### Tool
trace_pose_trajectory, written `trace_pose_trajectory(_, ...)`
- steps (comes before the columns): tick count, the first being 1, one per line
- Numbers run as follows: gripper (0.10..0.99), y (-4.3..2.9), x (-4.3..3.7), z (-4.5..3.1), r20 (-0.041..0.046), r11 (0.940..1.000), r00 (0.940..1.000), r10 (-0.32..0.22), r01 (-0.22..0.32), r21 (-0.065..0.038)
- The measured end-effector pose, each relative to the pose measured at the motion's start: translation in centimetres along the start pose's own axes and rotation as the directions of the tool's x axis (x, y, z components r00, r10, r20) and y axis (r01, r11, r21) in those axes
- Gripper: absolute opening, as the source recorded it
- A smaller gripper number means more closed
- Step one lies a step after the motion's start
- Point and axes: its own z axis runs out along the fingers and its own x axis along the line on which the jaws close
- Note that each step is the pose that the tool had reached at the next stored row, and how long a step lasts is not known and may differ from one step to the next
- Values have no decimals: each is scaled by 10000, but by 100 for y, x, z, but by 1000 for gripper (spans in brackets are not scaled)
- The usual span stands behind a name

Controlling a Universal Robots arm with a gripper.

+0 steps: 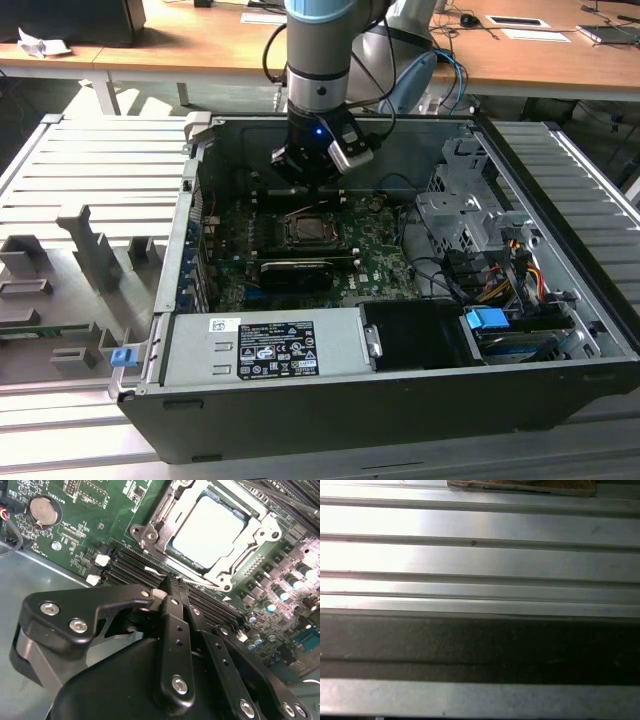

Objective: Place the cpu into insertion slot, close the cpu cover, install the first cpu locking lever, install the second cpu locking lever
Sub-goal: 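Install the first cpu locking lever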

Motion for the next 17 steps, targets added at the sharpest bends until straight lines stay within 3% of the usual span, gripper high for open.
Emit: trace_pose_trajectory(17,106,-2,-28,25,1,10000,10000,1,-1,-4)
